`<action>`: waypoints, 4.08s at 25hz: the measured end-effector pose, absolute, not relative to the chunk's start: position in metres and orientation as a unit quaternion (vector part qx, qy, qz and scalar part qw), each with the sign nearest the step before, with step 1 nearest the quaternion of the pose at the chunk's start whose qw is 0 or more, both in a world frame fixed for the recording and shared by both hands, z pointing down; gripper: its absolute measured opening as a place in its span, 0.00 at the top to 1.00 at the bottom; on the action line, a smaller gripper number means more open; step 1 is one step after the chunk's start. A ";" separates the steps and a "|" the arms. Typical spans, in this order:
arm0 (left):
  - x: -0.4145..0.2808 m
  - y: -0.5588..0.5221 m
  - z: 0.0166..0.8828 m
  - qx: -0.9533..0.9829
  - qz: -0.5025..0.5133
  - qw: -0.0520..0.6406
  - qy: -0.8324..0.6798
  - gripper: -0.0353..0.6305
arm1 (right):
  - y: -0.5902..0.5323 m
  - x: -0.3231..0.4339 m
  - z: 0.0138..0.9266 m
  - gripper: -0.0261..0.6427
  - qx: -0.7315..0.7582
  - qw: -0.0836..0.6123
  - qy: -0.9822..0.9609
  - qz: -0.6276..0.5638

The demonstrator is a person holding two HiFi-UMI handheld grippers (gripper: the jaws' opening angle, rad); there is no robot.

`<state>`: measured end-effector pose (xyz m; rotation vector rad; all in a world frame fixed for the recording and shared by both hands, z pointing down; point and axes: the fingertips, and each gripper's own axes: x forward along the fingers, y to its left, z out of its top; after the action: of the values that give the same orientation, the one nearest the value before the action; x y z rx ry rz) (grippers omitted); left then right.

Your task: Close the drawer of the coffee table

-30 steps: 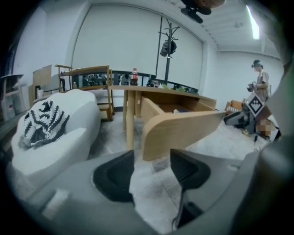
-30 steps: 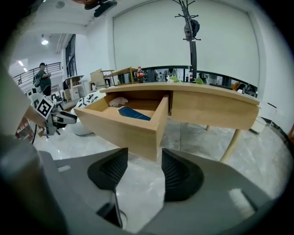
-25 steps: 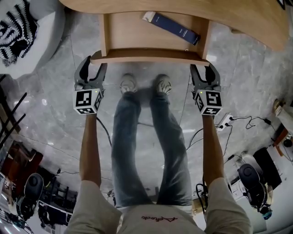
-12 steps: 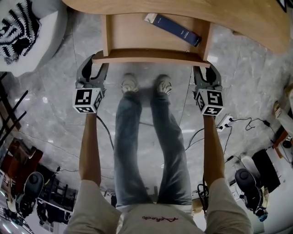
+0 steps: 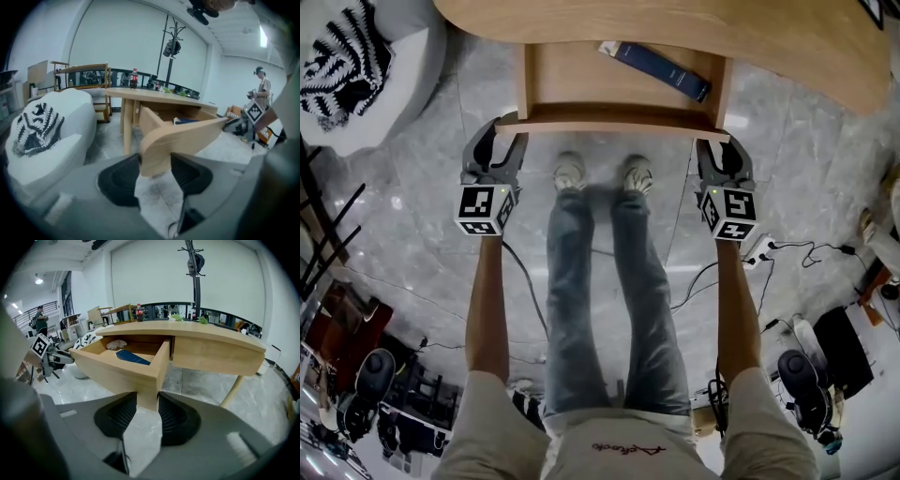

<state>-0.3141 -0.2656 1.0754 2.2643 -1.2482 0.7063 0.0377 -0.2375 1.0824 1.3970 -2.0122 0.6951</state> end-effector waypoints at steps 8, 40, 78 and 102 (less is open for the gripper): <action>-0.311 -0.295 1.074 0.823 0.253 0.225 -0.456 0.64 | -0.269 0.040 1.082 0.73 0.534 0.286 -0.751 0.263; -0.304 -0.431 1.074 0.814 0.232 0.205 -0.492 0.64 | -0.406 0.051 1.082 0.74 0.637 0.204 -0.688 0.280; -0.274 -0.314 0.694 0.837 0.172 0.147 -0.498 0.94 | -0.310 0.005 0.687 0.95 0.557 0.192 -0.798 0.128; -0.237 -0.282 0.397 0.871 0.115 0.046 -0.476 0.94 | -0.247 0.021 0.414 0.95 0.585 0.105 -0.799 0.085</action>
<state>-0.2371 -0.2818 0.3975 2.6570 -1.4533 0.3496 0.0209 -0.2470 0.4138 1.7249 -2.3561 0.2510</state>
